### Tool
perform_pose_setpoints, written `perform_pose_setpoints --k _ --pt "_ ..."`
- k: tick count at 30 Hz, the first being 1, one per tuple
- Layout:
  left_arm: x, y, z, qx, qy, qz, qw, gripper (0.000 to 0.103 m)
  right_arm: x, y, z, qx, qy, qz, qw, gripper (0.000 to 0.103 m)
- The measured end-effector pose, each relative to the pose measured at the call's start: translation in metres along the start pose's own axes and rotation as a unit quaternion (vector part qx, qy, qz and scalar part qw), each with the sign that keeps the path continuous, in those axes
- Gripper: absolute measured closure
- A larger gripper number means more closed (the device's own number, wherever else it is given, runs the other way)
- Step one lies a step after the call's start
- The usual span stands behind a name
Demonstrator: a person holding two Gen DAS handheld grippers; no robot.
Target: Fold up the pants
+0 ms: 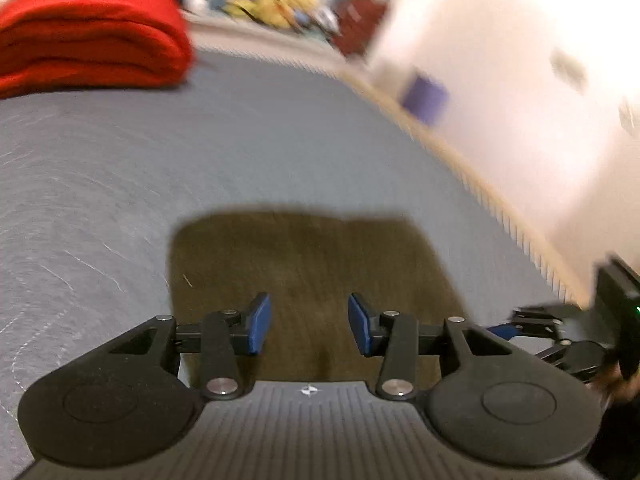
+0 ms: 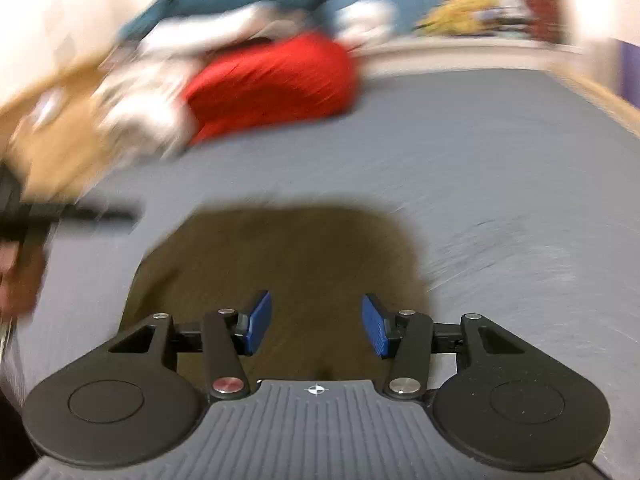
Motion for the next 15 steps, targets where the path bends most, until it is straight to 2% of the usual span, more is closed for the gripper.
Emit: perform_pose_setpoints --k 1,2,3,4,5,7,8,10,11,12,14,15 --pt "-0.003 0.007 -0.013 0.035 -0.011 -0.022 0.9991 0.057 0.005 0.010 -0.019 0.060 -0.001 0.020 0.998 0.051" --pt "-0.002 0.018 -0.029 0.069 -0.031 -0.041 0.9963 0.060 0.011 0.023 -0.035 0.100 0.011 0.047 0.994 0.050" --pt "-0.003 0.026 -0.041 0.099 -0.059 -0.064 0.9913 0.065 0.019 0.030 -0.040 0.097 0.030 0.085 0.991 0.049" --pt "-0.005 0.033 -0.048 0.116 -0.075 -0.086 0.9866 0.065 0.025 0.032 -0.039 0.096 0.040 0.116 0.988 0.049" --pt "-0.007 0.034 -0.049 0.117 -0.080 -0.099 0.9849 0.065 0.025 0.027 -0.036 0.106 0.033 0.115 0.987 0.049" --pt "-0.007 0.032 -0.043 0.124 -0.075 -0.081 0.9861 0.065 0.014 0.011 -0.028 0.108 0.001 0.079 0.991 0.050" --pt "-0.007 0.027 -0.043 0.123 -0.074 -0.076 0.9868 0.065 0.008 0.003 -0.021 0.090 -0.010 0.068 0.994 0.053" --pt "-0.008 0.031 -0.034 0.110 -0.080 -0.079 0.9876 0.064 -0.006 -0.014 -0.007 0.031 0.002 0.047 0.998 0.051" --pt "-0.008 0.028 -0.031 0.102 -0.083 -0.079 0.9881 0.064 -0.017 -0.026 -0.003 0.000 0.014 0.022 1.000 0.046" --pt "-0.008 0.025 -0.029 0.094 -0.084 -0.077 0.9890 0.064 -0.027 -0.036 -0.001 -0.029 0.020 -0.009 0.999 0.036" --pt "-0.005 0.020 -0.023 0.074 -0.080 -0.066 0.9919 0.064 -0.056 -0.051 -0.003 -0.080 0.026 -0.090 0.992 0.021" --pt "-0.005 0.019 -0.022 0.068 -0.079 -0.060 0.9928 0.063 -0.070 -0.057 -0.010 -0.091 0.029 -0.130 0.987 0.019"
Point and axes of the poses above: each gripper's, at about its wrist camera, not at the fingertips, and z roughly against the way its jaws point, x to its left, y to its underside, the point moved 1 cm from there along -z, roughly the way its jaws point, and after that the axes turned 8 degrees about x, right-handed, at the moved point
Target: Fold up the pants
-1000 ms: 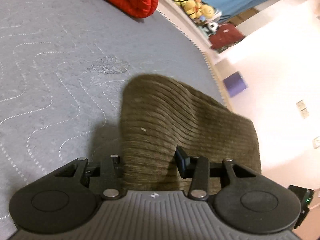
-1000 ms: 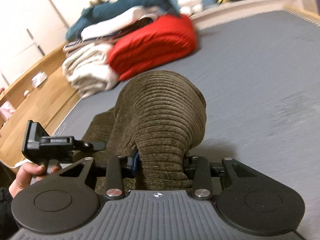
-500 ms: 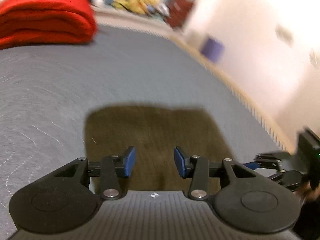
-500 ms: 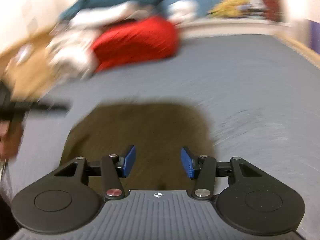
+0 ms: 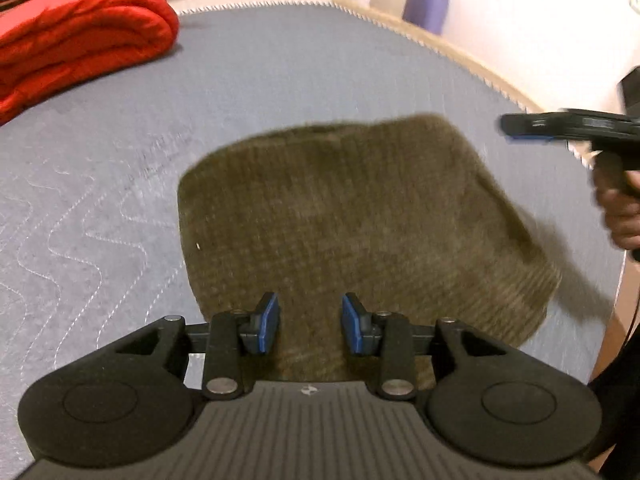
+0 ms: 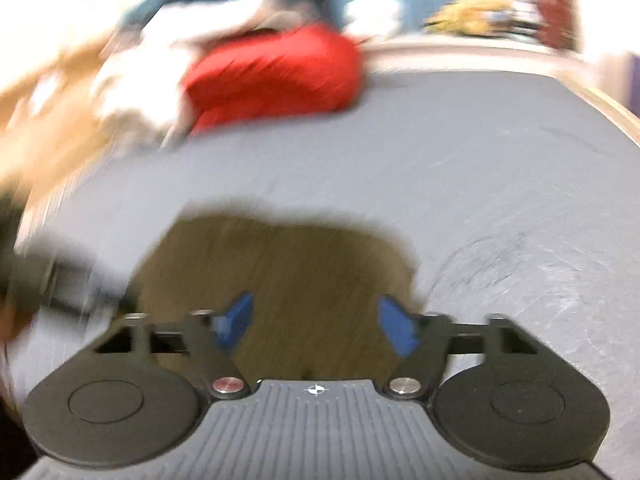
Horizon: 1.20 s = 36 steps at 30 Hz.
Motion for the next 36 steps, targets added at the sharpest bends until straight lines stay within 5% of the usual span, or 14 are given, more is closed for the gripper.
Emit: perform_pose_setpoints --k 7,10,12,14,17,19,22,28,32,34,36 --pt "0.009 -0.012 0.012 -0.029 0.002 0.025 0.9993 0.063 -0.051 -0.018 -0.097 0.062 -0.018 -0.153 0.986 0.020" --pt "0.013 -0.017 0.024 -0.068 0.004 0.034 0.9971 0.064 -0.058 -0.012 -0.105 0.042 -0.020 -0.227 0.973 0.055" --pt "0.019 -0.023 0.027 -0.100 0.001 0.048 0.9938 0.064 -0.054 -0.014 -0.103 0.013 0.004 -0.224 0.974 0.083" --pt "0.028 -0.029 0.026 -0.118 0.003 0.067 0.9907 0.065 -0.051 -0.016 -0.108 -0.003 0.039 -0.203 0.978 0.089" --pt "0.043 -0.036 -0.004 -0.072 -0.023 0.086 0.9934 0.084 -0.043 -0.015 -0.124 0.008 0.074 -0.151 0.986 0.090" --pt "0.061 -0.029 -0.042 0.002 -0.055 0.118 0.9916 0.084 -0.038 -0.011 -0.135 0.014 0.107 -0.113 0.988 0.090" --pt "0.077 -0.026 -0.059 0.045 -0.084 0.160 0.9824 0.088 -0.047 0.002 -0.139 0.024 0.135 -0.121 0.983 0.090" --pt "0.065 -0.051 -0.010 -0.085 -0.088 0.173 0.9774 0.087 -0.054 0.002 -0.108 -0.023 0.146 -0.152 0.977 0.084" --pt "0.046 -0.063 0.005 -0.152 -0.044 0.154 0.9753 0.087 -0.024 0.004 -0.071 -0.069 0.127 -0.072 0.987 0.075" --pt "0.039 -0.068 -0.006 -0.145 -0.020 0.140 0.9792 0.085 -0.008 0.011 -0.058 -0.076 0.100 -0.019 0.992 0.068" --pt "0.042 -0.069 -0.047 -0.039 -0.054 0.137 0.9884 0.083 0.004 0.022 -0.058 -0.043 0.046 0.030 0.998 0.051"
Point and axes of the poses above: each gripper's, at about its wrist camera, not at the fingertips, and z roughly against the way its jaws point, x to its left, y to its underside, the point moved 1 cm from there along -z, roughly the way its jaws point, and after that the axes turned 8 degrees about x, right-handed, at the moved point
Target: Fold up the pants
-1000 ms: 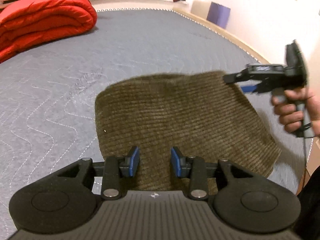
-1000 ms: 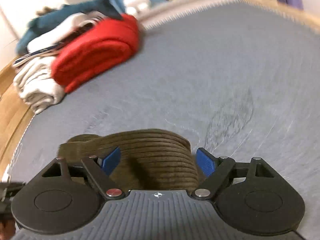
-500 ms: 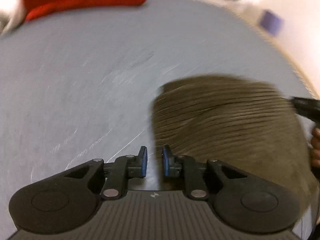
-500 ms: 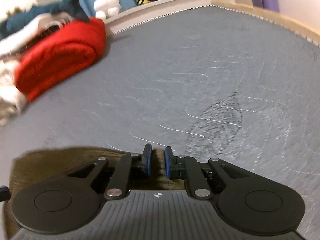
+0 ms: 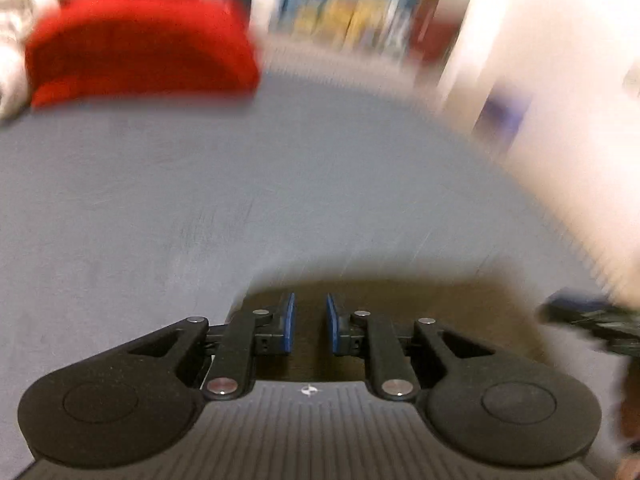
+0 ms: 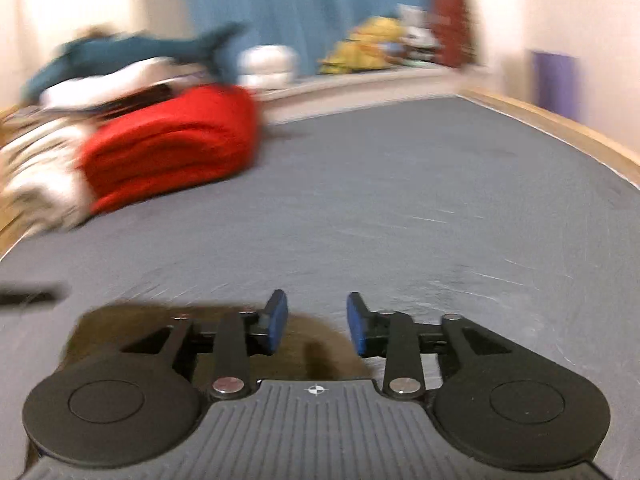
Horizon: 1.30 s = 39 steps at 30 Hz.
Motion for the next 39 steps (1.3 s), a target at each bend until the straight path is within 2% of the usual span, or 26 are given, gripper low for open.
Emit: perform_pose_setpoints --k 1,2,3,4,5,6,7,8,10,11,12,13,14,15,17,18,20,22,24,26,29,34,35,36,37,39 --pt "0.005 0.006 -0.014 0.022 -0.013 0.010 0.9996 0.082 0.003 0.006 -0.007 0.033 -0.003 0.017 0.999 0.049" --pt "0.011 0.007 -0.013 0.015 -0.009 0.030 0.9994 0.080 0.002 0.014 -0.023 0.083 0.019 0.033 0.996 0.046" --pt "0.011 0.005 -0.007 0.016 -0.006 0.040 0.9990 0.080 -0.004 0.023 -0.035 0.114 0.036 0.037 0.992 0.029" --pt "0.007 0.002 0.005 0.013 -0.010 0.036 0.9992 0.080 -0.013 0.027 -0.038 0.124 0.041 0.012 0.991 0.022" --pt "-0.001 0.004 0.022 -0.004 -0.009 0.015 0.9998 0.079 -0.023 0.026 -0.037 0.131 0.034 -0.027 0.990 0.021" --pt "-0.009 0.006 0.038 -0.023 0.002 -0.009 0.9997 0.077 -0.029 0.023 -0.032 0.131 0.029 -0.058 0.989 0.026" --pt "-0.017 0.008 0.050 -0.034 0.019 -0.032 0.9988 0.075 -0.028 0.021 -0.023 0.120 0.029 -0.063 0.990 0.031" --pt "-0.023 0.014 0.061 -0.038 0.043 -0.057 0.9967 0.072 -0.022 0.018 -0.012 0.104 0.031 -0.044 0.993 0.037" --pt "-0.029 0.032 0.066 -0.020 0.075 -0.105 0.9915 0.065 -0.009 0.020 0.003 0.095 0.007 0.004 0.995 0.037" --pt "-0.030 0.044 0.055 0.015 0.069 -0.129 0.9891 0.059 -0.004 0.026 0.005 0.113 -0.013 0.022 0.993 0.036" --pt "-0.029 0.056 0.043 0.048 0.053 -0.150 0.9861 0.059 -0.001 0.036 -0.001 0.152 -0.020 0.040 0.987 0.032" --pt "-0.029 0.069 0.038 0.051 0.044 -0.175 0.9822 0.059 0.000 0.049 -0.010 0.193 -0.008 0.061 0.979 0.030" --pt "-0.030 0.076 0.042 0.039 0.041 -0.196 0.9790 0.057 0.000 0.064 -0.017 0.217 0.011 0.083 0.973 0.022" --pt "-0.027 0.076 0.048 0.040 0.042 -0.194 0.9793 0.055 -0.003 0.072 -0.018 0.213 0.015 0.078 0.974 0.013" --pt "-0.014 0.069 0.061 0.034 0.043 -0.141 0.9885 0.045 -0.015 0.067 -0.016 0.224 0.004 0.024 0.974 0.012" --pt "-0.005 0.065 0.066 0.022 0.043 -0.111 0.9926 0.029 -0.020 0.061 -0.013 0.215 0.005 0.002 0.977 0.014" --pt "0.011 0.057 0.069 -0.003 0.034 -0.049 0.9982 0.010 -0.025 0.050 -0.001 0.166 0.017 -0.018 0.986 0.013" --pt "0.025 0.054 0.060 0.002 0.047 0.018 0.9987 0.009 -0.030 0.042 0.002 0.136 0.018 -0.040 0.990 0.008" --pt "0.043 0.053 0.037 0.037 0.081 0.083 0.9925 0.007 -0.037 0.038 -0.006 0.127 0.008 -0.063 0.990 0.001" --pt "0.051 0.055 0.012 0.075 0.101 0.125 0.9841 0.007 -0.043 0.037 -0.018 0.144 0.006 -0.077 0.986 0.001" --pt "0.057 0.065 -0.007 0.086 0.143 0.165 0.9720 0.002 -0.050 0.045 -0.039 0.171 0.004 -0.104 0.980 0.001" --pt "0.039 0.062 -0.020 0.090 0.194 0.160 0.9638 0.005 -0.051 0.055 -0.050 0.180 -0.056 -0.130 0.973 0.004" --pt "0.036 0.062 -0.025 0.088 0.195 0.151 0.9651 0.011 -0.046 0.056 -0.050 0.179 -0.066 -0.123 0.974 0.010" --pt "0.035 0.063 -0.023 0.086 0.198 0.143 0.9659 0.021 -0.040 0.056 -0.048 0.176 -0.069 -0.115 0.975 0.016" --pt "0.028 0.060 -0.025 0.082 0.198 0.138 0.9670 0.024 -0.034 0.055 -0.045 0.173 -0.066 -0.110 0.977 0.018" --pt "0.022 0.056 -0.022 0.072 0.189 0.114 0.9727 0.041 -0.029 0.052 -0.044 0.165 -0.064 -0.104 0.979 0.036"
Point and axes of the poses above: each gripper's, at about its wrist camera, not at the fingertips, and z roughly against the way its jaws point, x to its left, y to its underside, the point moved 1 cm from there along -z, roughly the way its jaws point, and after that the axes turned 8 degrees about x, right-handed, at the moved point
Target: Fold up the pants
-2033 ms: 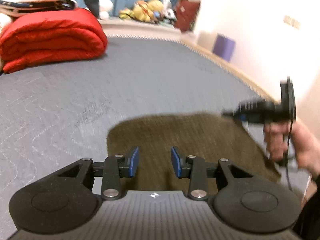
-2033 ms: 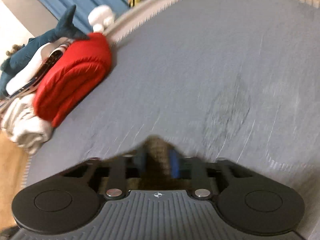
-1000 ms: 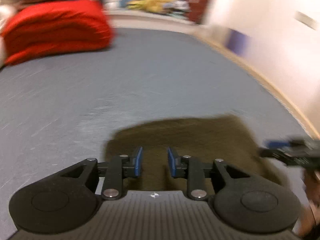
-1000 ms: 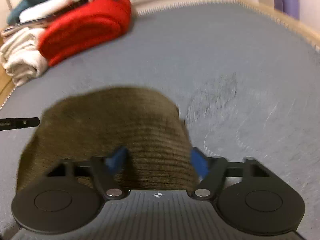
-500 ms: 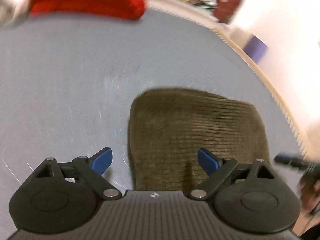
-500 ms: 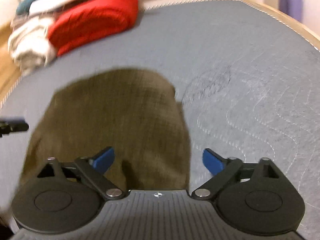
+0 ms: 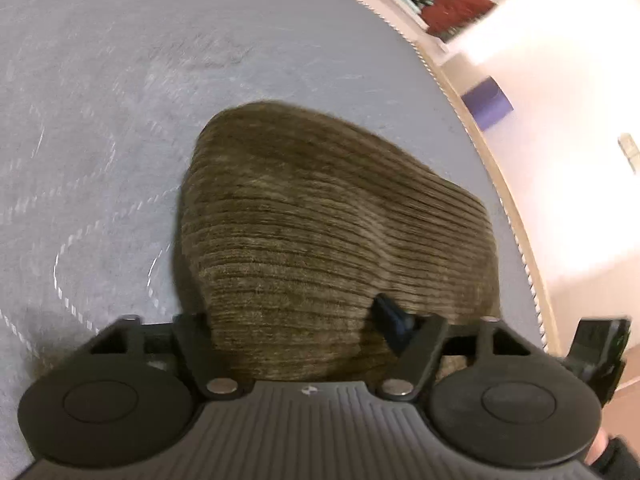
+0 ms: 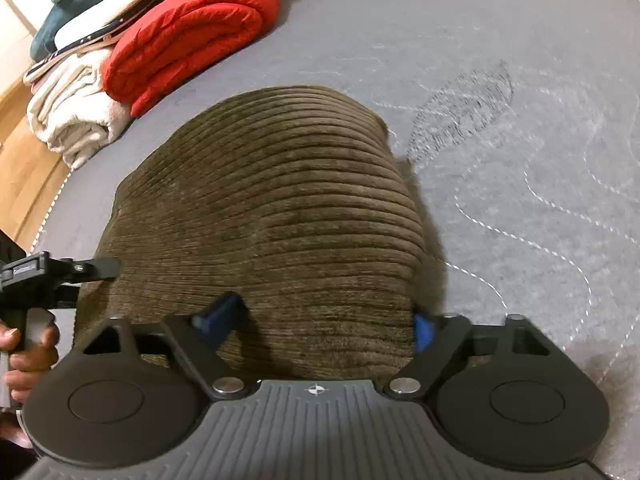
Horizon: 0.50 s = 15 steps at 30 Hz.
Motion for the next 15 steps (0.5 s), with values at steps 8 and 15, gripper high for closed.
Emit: perform_pose_setpoints --k 8,15 --pt "-0.017 -0.022 0.058 -0.100 -0.011 -0.045 0.9939 0.062 0.027 -0.024 0.033 -0.080 -0.041 0.031 0.995 0.064" --pt "0.008 -0.037 0.092 -0.181 -0.028 -0.001 0.9831 0.032 0.081 -0.073 0.032 -0.161 -0.057 0.096 0.981 0.059"
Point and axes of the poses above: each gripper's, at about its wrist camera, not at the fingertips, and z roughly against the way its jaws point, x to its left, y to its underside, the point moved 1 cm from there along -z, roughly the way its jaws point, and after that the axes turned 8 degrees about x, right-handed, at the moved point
